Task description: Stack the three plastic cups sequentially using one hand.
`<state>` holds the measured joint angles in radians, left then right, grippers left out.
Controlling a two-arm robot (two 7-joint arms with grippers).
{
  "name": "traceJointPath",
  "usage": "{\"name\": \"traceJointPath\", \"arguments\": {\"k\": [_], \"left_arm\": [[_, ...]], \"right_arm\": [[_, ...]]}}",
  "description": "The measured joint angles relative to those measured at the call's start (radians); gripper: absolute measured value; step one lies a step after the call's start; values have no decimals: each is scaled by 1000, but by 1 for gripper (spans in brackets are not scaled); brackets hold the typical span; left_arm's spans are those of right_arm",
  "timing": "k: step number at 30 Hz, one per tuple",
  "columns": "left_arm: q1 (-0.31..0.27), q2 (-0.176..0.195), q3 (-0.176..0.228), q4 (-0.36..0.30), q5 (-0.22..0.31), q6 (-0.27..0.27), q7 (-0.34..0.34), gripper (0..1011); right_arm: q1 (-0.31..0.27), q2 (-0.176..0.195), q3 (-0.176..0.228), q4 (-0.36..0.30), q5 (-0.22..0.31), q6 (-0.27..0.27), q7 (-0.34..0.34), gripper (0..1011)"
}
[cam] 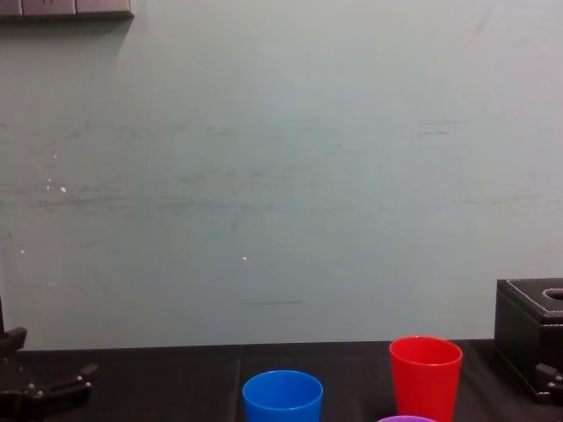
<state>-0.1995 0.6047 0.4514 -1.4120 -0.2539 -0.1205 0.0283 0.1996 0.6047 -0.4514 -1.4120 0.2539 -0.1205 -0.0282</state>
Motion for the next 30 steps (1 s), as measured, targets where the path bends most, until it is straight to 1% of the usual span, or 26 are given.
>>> {"name": "traceJointPath", "arguments": {"k": [30], "left_arm": [[0,0,0,0,0,0,0,1005]], "right_arm": [[0,0,0,0,0,0,0,1003]]}}
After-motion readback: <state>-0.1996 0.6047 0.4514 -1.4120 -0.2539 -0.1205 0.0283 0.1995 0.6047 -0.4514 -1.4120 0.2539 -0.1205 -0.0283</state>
